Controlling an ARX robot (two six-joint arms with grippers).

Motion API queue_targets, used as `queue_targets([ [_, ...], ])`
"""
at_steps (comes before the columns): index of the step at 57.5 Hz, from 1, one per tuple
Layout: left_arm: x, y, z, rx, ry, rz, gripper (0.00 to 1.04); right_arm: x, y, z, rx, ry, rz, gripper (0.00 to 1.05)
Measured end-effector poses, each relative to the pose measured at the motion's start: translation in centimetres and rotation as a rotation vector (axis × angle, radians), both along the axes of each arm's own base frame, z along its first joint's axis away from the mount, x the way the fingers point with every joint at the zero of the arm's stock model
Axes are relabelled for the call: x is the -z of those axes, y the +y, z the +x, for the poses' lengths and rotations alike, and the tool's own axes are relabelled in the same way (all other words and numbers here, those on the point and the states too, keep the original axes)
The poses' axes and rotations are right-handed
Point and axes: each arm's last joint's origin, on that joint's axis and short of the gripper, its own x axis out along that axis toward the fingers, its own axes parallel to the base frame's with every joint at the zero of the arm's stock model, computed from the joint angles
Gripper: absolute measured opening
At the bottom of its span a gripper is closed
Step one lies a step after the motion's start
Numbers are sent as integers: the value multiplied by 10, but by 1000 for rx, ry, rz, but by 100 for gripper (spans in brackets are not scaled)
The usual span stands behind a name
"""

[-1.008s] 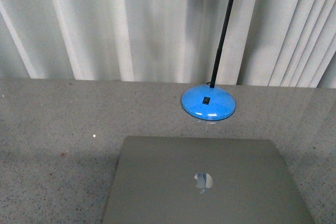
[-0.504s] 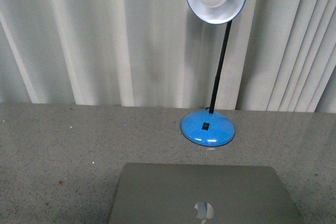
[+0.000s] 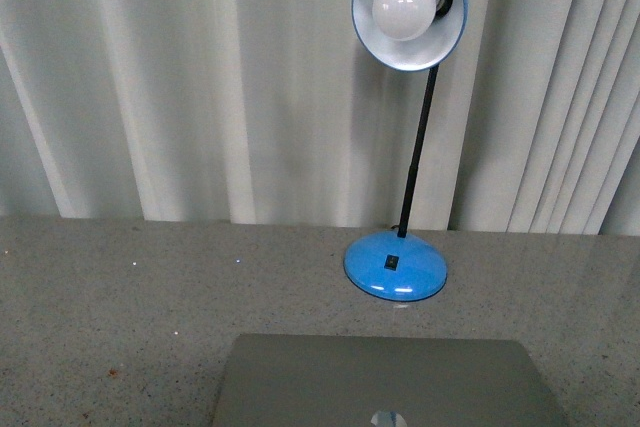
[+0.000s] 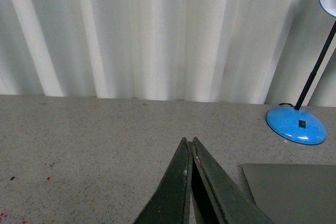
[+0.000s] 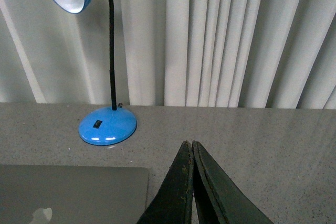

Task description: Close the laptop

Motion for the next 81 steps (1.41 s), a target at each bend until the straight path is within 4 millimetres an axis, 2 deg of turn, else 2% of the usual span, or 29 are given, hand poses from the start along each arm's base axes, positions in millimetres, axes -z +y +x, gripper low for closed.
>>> queue_targets([
  [32, 0, 0, -13, 0, -1, 0, 4, 0, 0, -13, 0, -2, 0, 3],
  [40, 3, 0, -24, 0, 8, 0, 4, 5, 0, -21, 0, 34, 0, 3],
  [59, 3, 0, -24, 0, 4, 0, 4, 3, 0, -24, 0, 5, 0, 4],
  [66, 3, 0, -24, 0, 5, -1, 31, 3, 0, -24, 0, 4, 0, 31],
  [81, 3, 0, -24, 0, 5, -1, 78, 3, 0, -24, 0, 4, 0, 77],
])
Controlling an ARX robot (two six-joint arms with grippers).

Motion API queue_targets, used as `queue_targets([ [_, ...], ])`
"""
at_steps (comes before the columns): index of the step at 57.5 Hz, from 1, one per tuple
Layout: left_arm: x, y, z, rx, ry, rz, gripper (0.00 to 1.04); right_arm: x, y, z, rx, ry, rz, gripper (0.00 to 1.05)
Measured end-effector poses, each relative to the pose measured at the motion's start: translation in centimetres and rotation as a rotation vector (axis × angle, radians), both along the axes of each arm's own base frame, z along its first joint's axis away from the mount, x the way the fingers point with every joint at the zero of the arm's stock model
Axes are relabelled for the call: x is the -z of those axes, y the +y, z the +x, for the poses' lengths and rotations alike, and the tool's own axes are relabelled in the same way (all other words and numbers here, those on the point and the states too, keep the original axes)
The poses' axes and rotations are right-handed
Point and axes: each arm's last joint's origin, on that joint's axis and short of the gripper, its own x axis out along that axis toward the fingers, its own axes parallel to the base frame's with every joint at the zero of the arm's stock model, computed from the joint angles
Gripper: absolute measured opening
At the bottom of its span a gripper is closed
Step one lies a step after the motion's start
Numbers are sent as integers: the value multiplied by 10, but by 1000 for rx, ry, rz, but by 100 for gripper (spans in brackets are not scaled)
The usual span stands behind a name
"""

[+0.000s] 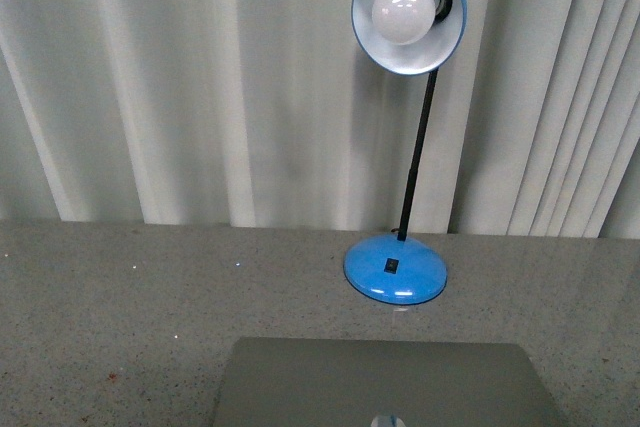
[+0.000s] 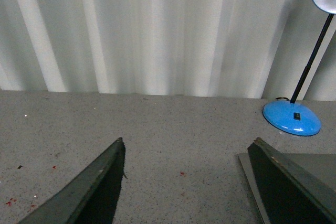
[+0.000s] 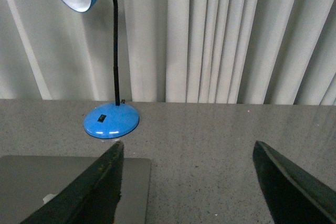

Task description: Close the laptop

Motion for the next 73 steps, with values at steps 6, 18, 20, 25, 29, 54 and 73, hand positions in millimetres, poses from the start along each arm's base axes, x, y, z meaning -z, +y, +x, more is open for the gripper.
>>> queue_targets([
  [6, 0, 0, 0, 0, 0, 0, 96, 0, 0, 0, 0, 0, 0, 96],
  [18, 0, 0, 0, 0, 0, 0, 98, 0, 0, 0, 0, 0, 0, 97],
  [20, 0, 0, 0, 0, 0, 0, 98, 0, 0, 0, 0, 0, 0, 97],
  [25, 0, 0, 0, 0, 0, 0, 98, 0, 0, 0, 0, 0, 0, 97],
  [29, 0, 0, 0, 0, 0, 0, 98, 0, 0, 0, 0, 0, 0, 97],
  [54, 0, 0, 0, 0, 0, 0, 98, 0, 0, 0, 0, 0, 0, 97],
  [73, 0, 0, 0, 0, 0, 0, 98, 0, 0, 0, 0, 0, 0, 97],
])
